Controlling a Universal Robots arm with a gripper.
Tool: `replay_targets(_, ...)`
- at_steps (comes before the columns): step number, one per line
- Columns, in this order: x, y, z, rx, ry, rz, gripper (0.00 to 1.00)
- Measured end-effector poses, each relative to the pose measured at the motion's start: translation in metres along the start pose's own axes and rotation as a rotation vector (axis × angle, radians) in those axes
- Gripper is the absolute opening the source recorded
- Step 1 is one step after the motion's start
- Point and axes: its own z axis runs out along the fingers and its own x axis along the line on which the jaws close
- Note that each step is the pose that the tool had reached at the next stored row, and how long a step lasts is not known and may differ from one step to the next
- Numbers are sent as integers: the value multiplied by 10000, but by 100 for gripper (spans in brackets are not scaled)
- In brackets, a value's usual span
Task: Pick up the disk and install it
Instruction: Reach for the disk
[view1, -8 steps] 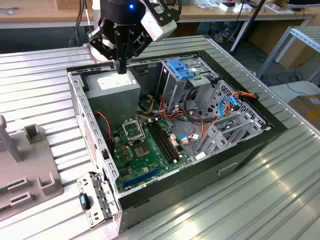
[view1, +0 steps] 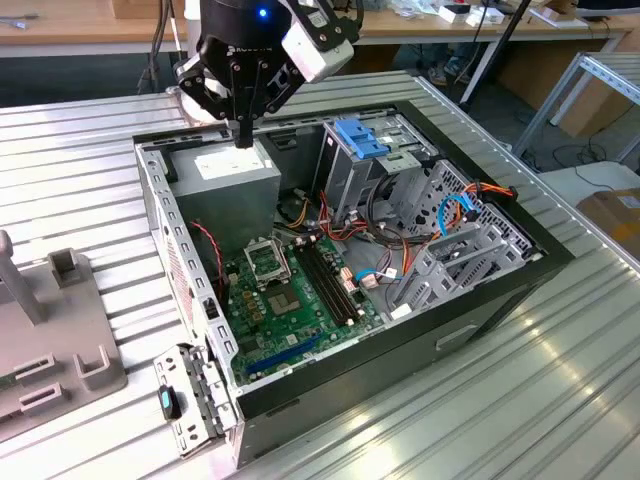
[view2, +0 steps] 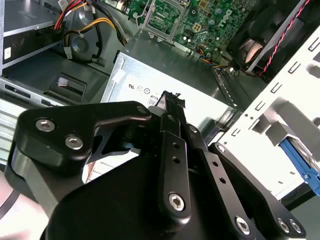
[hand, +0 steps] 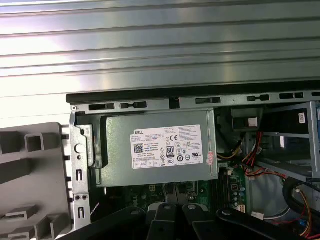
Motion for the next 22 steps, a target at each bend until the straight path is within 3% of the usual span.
replay_targets(6, 2, 0, 0, 0, 0, 0, 11)
replay_targets(16, 177, -13, -5, 0, 0, 0, 11)
replay_targets(22, 191, -15, -5, 0, 0, 2, 11)
